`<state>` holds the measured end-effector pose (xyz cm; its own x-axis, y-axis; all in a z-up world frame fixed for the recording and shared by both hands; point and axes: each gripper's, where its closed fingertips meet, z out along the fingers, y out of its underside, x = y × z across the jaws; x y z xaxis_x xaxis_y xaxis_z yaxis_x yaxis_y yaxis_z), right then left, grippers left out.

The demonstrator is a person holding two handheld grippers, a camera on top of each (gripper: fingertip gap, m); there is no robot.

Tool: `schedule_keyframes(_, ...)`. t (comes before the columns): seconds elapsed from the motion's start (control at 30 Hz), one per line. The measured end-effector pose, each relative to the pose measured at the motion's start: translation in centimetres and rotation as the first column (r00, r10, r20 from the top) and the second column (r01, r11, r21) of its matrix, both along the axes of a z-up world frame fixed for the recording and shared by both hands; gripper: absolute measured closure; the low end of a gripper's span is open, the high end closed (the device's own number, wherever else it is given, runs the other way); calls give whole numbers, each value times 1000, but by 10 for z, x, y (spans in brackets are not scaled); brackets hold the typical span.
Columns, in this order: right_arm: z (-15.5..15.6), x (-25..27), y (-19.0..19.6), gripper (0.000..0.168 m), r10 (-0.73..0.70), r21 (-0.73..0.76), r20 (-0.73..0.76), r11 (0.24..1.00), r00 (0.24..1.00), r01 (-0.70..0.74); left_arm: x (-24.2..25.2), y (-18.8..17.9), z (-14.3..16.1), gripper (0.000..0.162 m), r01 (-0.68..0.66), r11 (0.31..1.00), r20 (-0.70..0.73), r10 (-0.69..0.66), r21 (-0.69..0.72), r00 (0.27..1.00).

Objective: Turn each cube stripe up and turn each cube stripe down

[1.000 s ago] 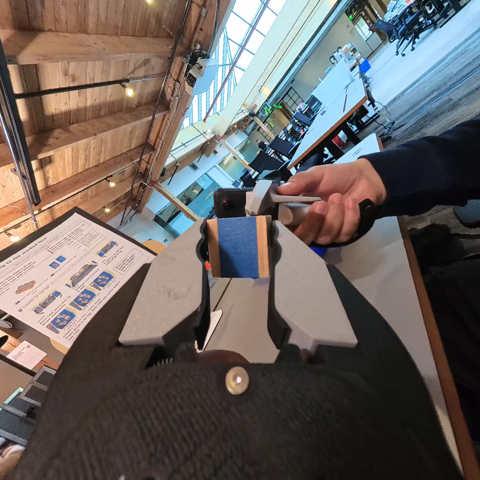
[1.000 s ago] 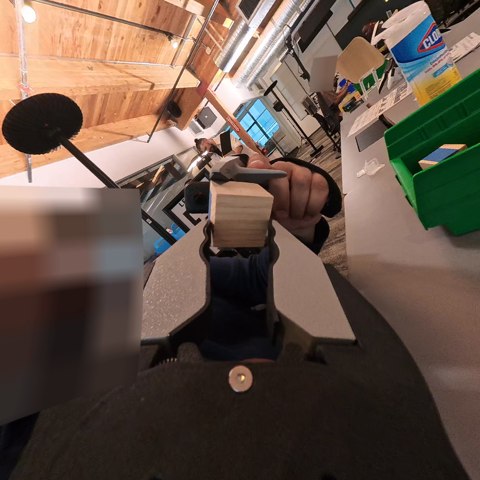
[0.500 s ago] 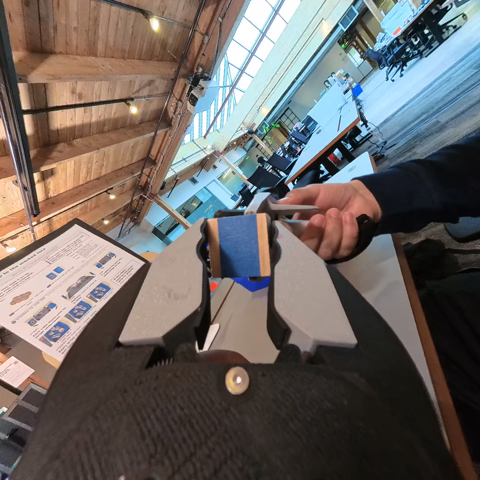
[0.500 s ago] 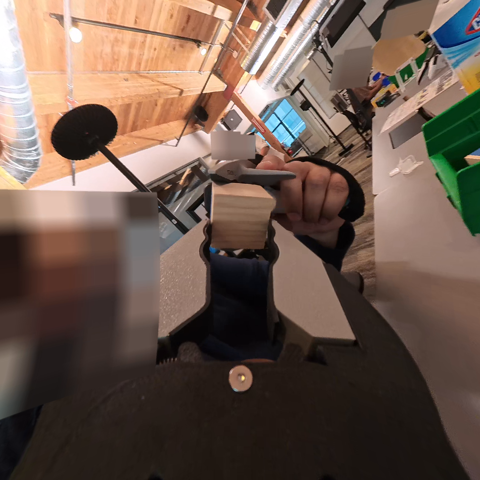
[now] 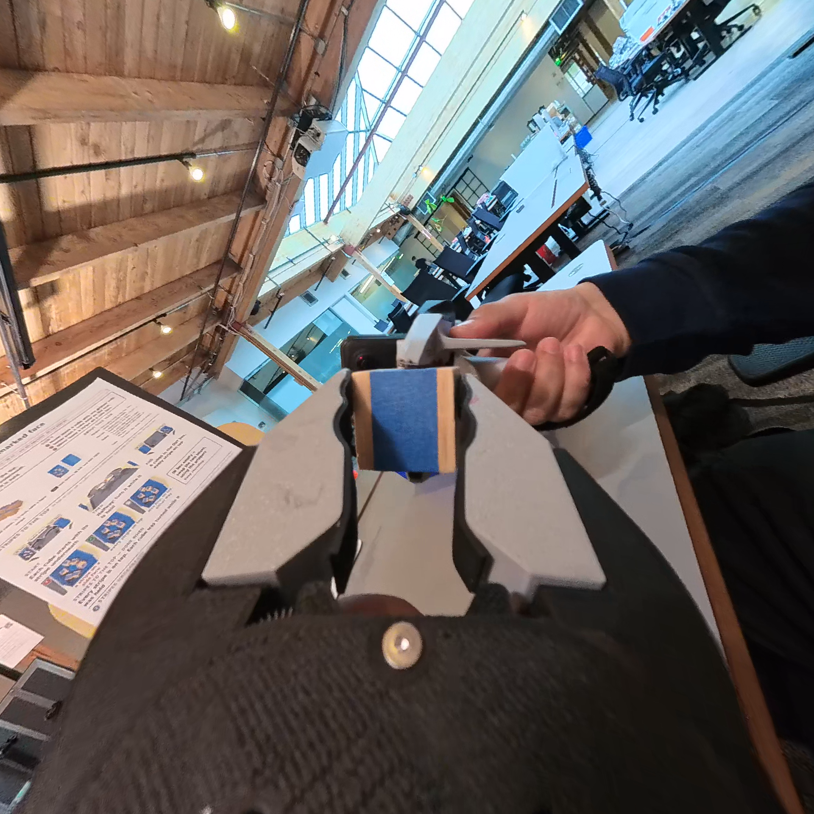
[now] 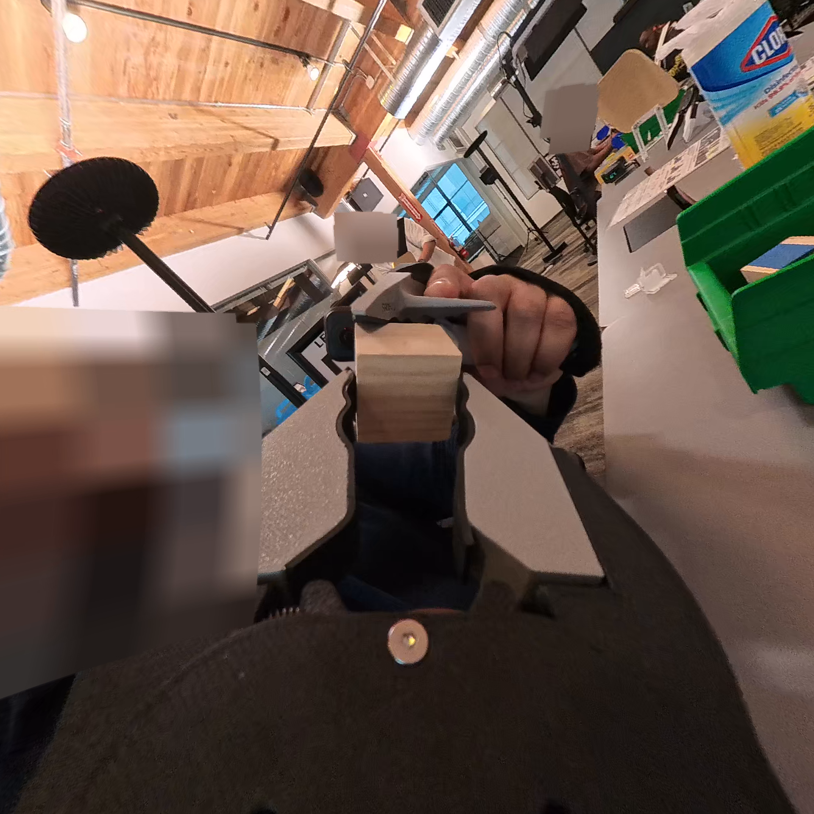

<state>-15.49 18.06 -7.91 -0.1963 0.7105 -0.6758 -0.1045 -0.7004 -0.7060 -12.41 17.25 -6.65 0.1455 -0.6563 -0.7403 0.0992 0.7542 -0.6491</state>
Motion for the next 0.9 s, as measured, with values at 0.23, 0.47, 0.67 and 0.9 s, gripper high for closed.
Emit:
schedule_keyframes(0.23,-3,-2,2,125,-26,12,30,1000,999,25,-1,2,-3,117,2,1000,-3,-2,-5,1000)
schedule_keyframes(0.47,7,23,19,126,-188,88,72,980,980,181,-6,14,-5,121,-105,994,-23,105,-22,994)
schedule_keyframes(0.67,-12,177,102,126,-780,365,298,626,551,689,-41,71,12,140,-346,927,9,351,-142,936)
schedule_keyframes(0.9,-84,377,143,125,-774,621,597,280,-210,732,-67,151,-40,147,-638,661,-297,566,-395,769)
